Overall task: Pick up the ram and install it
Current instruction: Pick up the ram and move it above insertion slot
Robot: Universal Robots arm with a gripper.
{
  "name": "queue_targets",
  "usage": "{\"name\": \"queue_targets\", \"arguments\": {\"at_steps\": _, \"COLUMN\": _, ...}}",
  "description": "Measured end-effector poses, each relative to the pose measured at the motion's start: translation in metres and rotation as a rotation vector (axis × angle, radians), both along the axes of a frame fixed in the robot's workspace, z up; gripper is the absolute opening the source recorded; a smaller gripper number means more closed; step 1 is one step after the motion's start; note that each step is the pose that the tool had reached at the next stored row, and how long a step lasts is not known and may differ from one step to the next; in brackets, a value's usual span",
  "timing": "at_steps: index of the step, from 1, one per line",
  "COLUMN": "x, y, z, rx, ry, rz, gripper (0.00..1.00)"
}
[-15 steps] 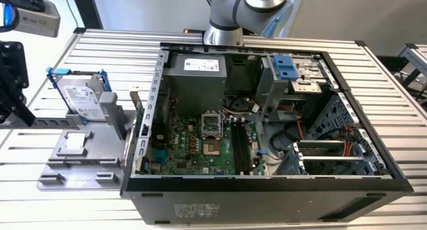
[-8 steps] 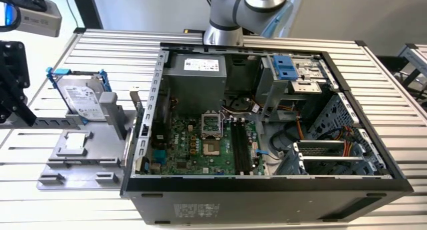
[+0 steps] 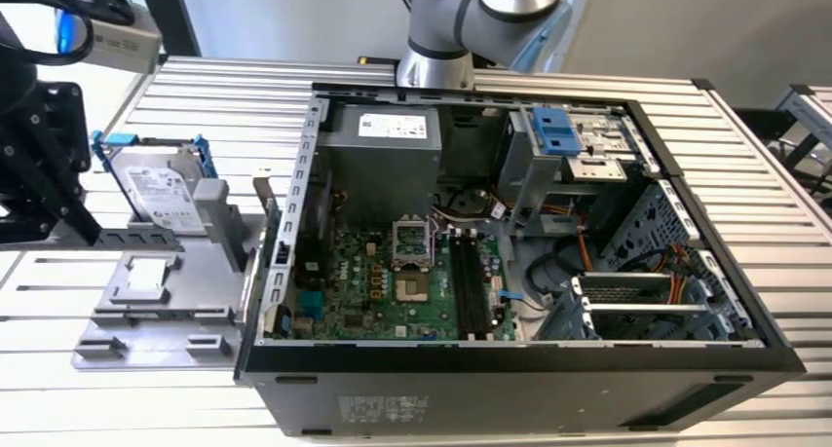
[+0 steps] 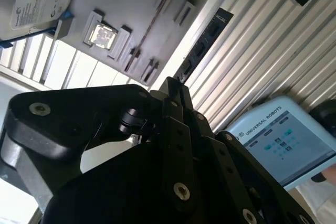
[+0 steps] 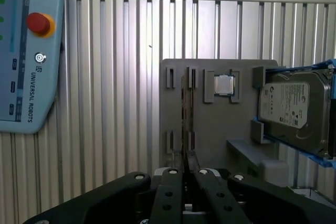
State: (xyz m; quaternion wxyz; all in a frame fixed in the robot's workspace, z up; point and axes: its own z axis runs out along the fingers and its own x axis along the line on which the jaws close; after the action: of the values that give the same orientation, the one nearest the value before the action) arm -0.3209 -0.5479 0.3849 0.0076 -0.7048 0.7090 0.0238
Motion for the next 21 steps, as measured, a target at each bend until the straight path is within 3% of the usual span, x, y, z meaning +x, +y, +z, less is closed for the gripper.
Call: {"name": "queue_targets", "arguments": {"at_steps": 21, "x": 0.0939, "y": 0.0, "z": 0.0, "rx": 0.0001, "ry": 0.0111, "rz": 0.0, "gripper": 0.0}}
